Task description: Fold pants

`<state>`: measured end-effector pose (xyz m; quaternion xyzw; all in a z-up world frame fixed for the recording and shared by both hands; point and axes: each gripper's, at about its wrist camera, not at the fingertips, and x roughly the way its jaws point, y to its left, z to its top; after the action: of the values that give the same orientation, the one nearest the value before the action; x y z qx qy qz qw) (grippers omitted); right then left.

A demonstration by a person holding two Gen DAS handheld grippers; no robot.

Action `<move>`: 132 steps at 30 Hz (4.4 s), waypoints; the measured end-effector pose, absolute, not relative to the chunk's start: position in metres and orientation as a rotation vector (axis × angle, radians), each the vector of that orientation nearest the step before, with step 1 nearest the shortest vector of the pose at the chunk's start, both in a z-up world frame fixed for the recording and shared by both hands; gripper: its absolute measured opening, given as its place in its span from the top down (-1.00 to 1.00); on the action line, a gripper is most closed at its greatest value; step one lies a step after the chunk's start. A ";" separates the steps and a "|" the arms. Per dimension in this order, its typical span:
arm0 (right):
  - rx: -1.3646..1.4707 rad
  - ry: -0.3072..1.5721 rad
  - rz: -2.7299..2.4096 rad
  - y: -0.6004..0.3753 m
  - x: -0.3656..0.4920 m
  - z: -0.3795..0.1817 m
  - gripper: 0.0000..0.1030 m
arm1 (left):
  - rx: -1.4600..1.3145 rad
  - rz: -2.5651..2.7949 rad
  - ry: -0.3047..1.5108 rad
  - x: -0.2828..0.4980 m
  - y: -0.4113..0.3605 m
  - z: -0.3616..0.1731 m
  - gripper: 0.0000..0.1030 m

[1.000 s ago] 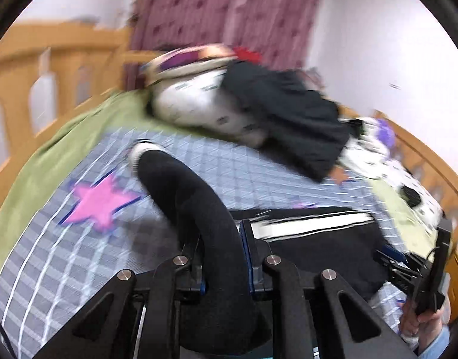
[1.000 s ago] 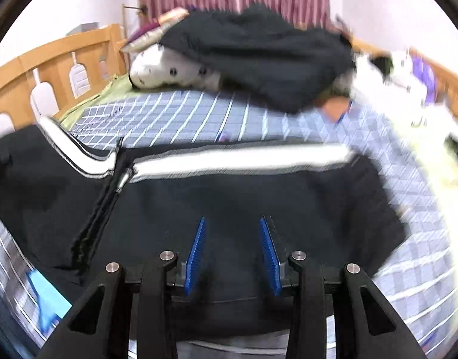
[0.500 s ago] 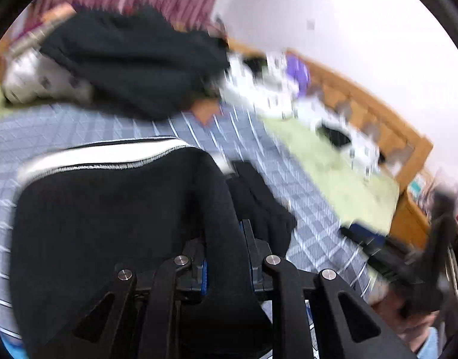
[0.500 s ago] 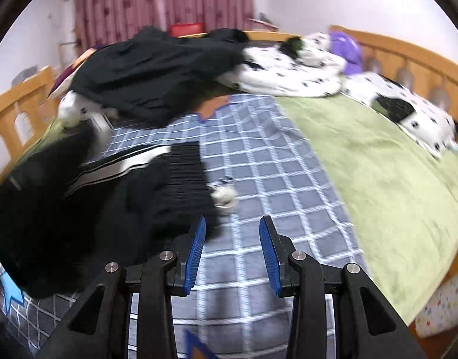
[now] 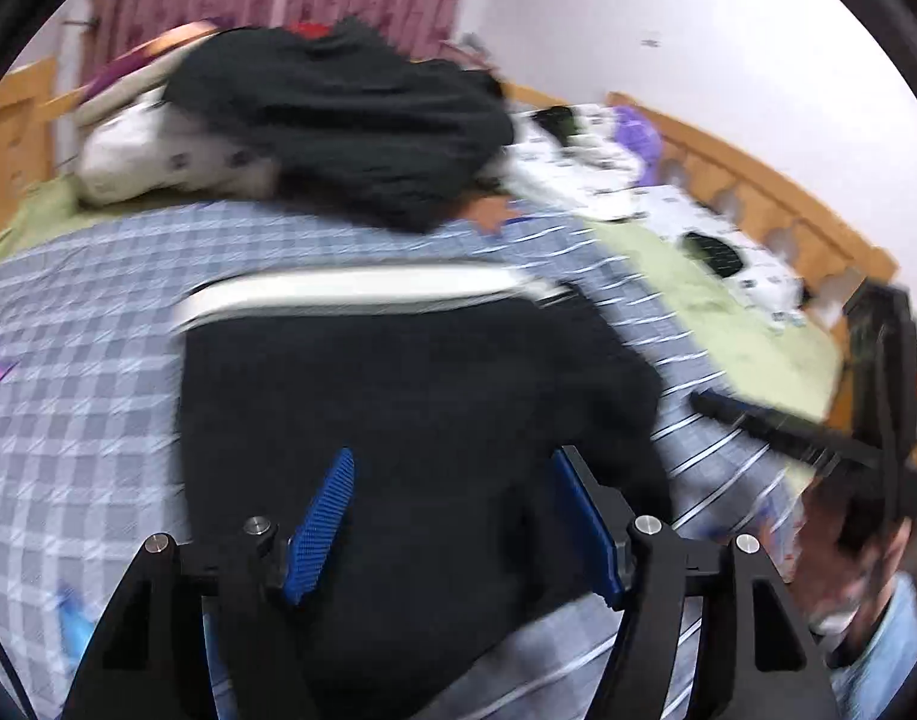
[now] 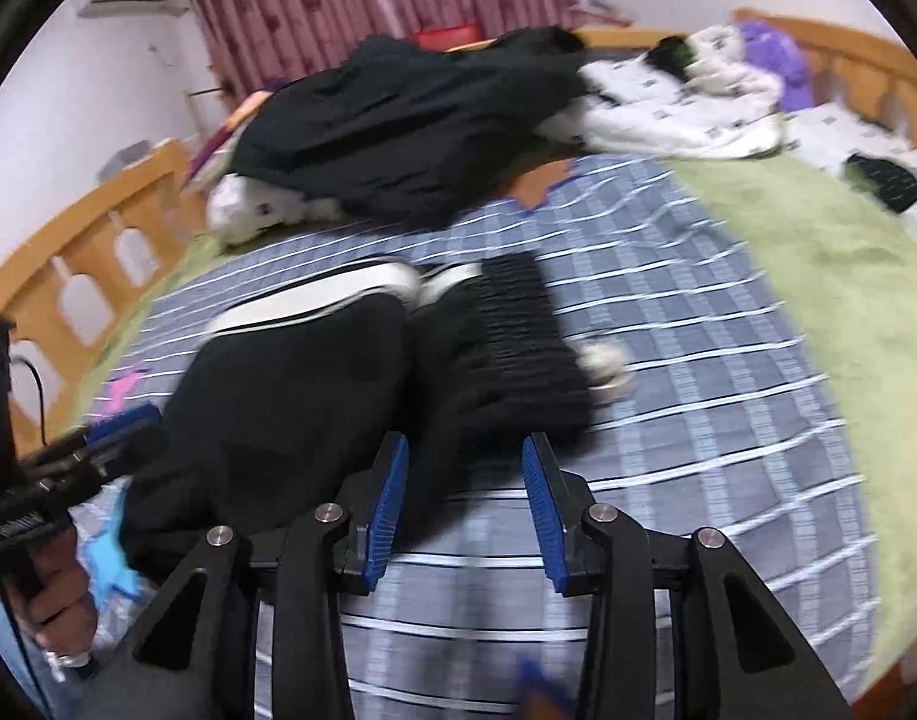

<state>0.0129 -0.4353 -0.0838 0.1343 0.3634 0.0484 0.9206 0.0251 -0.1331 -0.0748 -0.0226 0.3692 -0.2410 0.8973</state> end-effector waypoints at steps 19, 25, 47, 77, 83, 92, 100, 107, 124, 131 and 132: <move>0.401 0.831 0.291 -0.385 0.072 -0.091 0.69 | 0.057 -0.339 0.849 -0.013 -0.062 -0.146 -0.31; 0.270 0.659 0.275 -0.423 0.075 -0.055 0.69 | 0.029 -0.383 0.859 -0.008 -0.071 -0.141 -0.35; -0.046 0.808 0.311 -0.399 0.063 -0.103 0.66 | 0.010 -0.508 0.796 0.000 -0.099 -0.099 -0.28; 0.031 0.765 0.195 -0.433 0.046 -0.090 0.36 | -0.132 -0.419 0.904 0.056 -0.085 -0.116 -0.38; 0.100 0.844 0.088 -0.432 0.131 -0.107 0.11 | -0.131 -0.383 0.907 0.090 -0.067 -0.104 -0.38; 0.233 0.803 0.118 -0.471 0.125 -0.103 0.64 | -0.180 -0.406 0.915 0.110 -0.062 -0.120 -0.38; 0.258 0.906 0.163 -0.482 0.131 -0.123 -0.18 | -0.325 -0.525 1.051 0.143 -0.088 -0.159 -0.38; 0.401 0.959 0.288 -0.485 0.149 -0.150 -0.19 | -0.442 -0.527 1.035 0.163 -0.096 -0.162 0.67; 0.475 0.805 0.422 -0.320 0.121 -0.070 0.57 | -0.282 -0.383 0.909 0.155 0.071 -0.058 0.79; 0.163 0.918 0.330 -0.264 0.139 -0.135 0.30 | -0.231 -0.292 1.043 0.149 0.092 -0.132 0.23; 0.169 0.915 0.336 -0.266 0.138 -0.133 0.21 | -0.199 -0.285 1.037 0.149 0.090 -0.128 0.13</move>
<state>0.1379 -0.2661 -0.1334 0.0813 0.4390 0.1615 0.8801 0.1492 0.0896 -0.1276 -0.0948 0.4932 -0.1356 0.8541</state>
